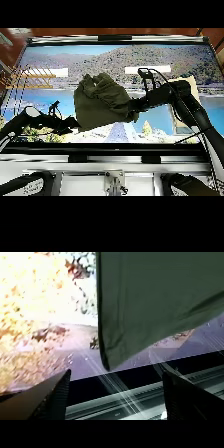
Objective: Fold the shirts.
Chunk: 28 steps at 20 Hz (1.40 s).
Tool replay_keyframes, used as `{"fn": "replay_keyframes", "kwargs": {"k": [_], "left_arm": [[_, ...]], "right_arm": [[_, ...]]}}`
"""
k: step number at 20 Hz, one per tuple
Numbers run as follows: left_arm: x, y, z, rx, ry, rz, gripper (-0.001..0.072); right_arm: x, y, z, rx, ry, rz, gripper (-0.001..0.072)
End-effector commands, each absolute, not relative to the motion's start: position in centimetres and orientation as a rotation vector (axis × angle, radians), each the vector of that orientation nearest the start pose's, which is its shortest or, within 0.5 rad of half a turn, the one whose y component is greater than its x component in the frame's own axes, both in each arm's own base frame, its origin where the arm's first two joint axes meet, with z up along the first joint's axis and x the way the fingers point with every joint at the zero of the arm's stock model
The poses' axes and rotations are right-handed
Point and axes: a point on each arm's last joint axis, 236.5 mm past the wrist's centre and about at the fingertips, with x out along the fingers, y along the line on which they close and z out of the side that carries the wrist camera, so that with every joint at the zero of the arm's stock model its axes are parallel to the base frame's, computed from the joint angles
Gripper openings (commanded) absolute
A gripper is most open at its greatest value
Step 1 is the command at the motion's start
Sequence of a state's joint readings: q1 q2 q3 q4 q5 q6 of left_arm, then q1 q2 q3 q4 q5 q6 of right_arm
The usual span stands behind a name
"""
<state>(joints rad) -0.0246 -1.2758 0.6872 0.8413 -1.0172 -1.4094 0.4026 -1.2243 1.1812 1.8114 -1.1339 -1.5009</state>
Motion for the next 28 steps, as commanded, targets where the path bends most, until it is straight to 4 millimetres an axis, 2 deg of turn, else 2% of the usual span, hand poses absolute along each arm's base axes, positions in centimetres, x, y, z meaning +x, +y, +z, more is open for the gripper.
{"fn": "replay_keyframes", "kwargs": {"k": [1,4,5,6,7,8,9,10,11,12,13,14,15,16,17,18,19,20,21,22,23,24,25,26,28], "left_arm": [[28.8,-15.3,-10.0,-0.675,1.502,-0.309,0.0679],[29.9,-16.5,-10.5,-0.683,1.459,-0.301,0.0668],[30.7,-16.8,-10.5,-0.702,1.428,-0.288,0.0590],[31.4,-17.2,-10.4,-0.722,1.401,-0.279,0.0471],[31.9,-17.6,-10.4,-0.750,1.381,-0.270,0.0318],[32.2,-17.8,-10.2,-0.770,1.372,-0.267,0.0116],[32.4,-17.9,-9.9,-0.769,1.364,-0.278,0.0037],[32.7,-18.2,-9.0,-0.745,1.351,-0.319,0.0036],[33.4,-18.5,-7.2,-0.708,1.315,-0.382,0.0035],[34.5,-18.7,-4.4,-0.665,1.247,-0.449,0.0034],[35.9,-18.6,-0.7,-0.606,1.151,-0.514,0.0034],[37.2,-18.3,3.9,-0.518,1.026,-0.579,0.0034],[38.2,-17.7,10.0,-0.396,0.862,-0.638,0.0034],[38.7,-16.8,16.5,-0.291,0.694,-0.661,0.0034],[38.6,-15.4,24.1,-0.207,0.505,-0.643,0.0034],[37.4,-14.0,31.5,-0.150,0.329,-0.611,0.0035],[35.1,-12.4,39.0,-0.102,0.147,-0.573,0.0035],[32.2,-11.2,45.1,-0.070,-0.002,-0.534,0.0035],[28.8,-10.2,50.4,-0.056,-0.129,-0.495,0.0036],[25.8,-9.6,53.9,-0.053,-0.216,-0.466,0.0035],[23.1,-9.4,56.4,-0.038,-0.286,-0.442,0.0035],[21.0,-9.2,57.9,-0.007,-0.336,-0.415,0.0036],[19.8,-8.9,58.6,0.019,-0.363,-0.383,0.0036],[19.2,-8.2,58.6,0.052,-0.366,-0.334,0.0036],[19.8,-6.3,56.7,0.076,-0.280,-0.235,0.0036]], "right_arm": [[34.0,20.1,4.5,0.043,1.222,0.445,0.0059],[33.9,20.3,4.5,0.052,1.226,0.449,0.0058],[33.8,20.3,4.6,0.055,1.227,0.451,0.0059],[33.8,20.4,4.6,0.058,1.229,0.453,0.0059],[33.8,20.4,4.6,0.060,1.229,0.453,0.0059],[33.8,20.4,4.6,0.065,1.230,0.449,0.0059],[33.8,20.4,4.6,0.066,1.229,0.449,0.0059],[33.9,20.4,4.6,0.065,1.228,0.448,0.0059],[33.9,20.4,4.6,0.062,1.226,0.448,0.0059],[34.0,20.1,5.0,0.052,1.209,0.444,0.0058],[34.3,19.7,5.8,0.025,1.174,0.445,0.0058],[34.7,19.0,7.4,-0.028,1.119,0.445,0.0058],[35.5,18.0,10.1,-0.084,1.034,0.432,0.0058],[36.2,16.8,13.6,-0.131,0.932,0.409,0.0058],[36.8,15.5,17.9,-0.171,0.812,0.375,0.0058],[37.1,13.9,23.1,-0.198,0.669,0.331,0.0058],[36.6,12.5,28.8,-0.207,0.516,0.294,0.0058],[35.4,11.7,34.0,-0.186,0.376,0.283,0.0058],[33.5,11.2,39.0,-0.146,0.236,0.293,0.0058],[31.4,11.1,42.8,-0.099,0.126,0.318,0.0058],[29.0,11.2,46.1,-0.046,0.033,0.358,0.0057],[26.9,11.3,48.4,-0.003,-0.029,0.394,0.0057],[24.9,11.3,50.1,0.033,-0.078,0.429,0.0057],[23.5,11.2,51.1,0.056,-0.105,0.453,0.0058],[21.7,10.8,51.8,0.075,-0.126,0.466,0.0057]]}}
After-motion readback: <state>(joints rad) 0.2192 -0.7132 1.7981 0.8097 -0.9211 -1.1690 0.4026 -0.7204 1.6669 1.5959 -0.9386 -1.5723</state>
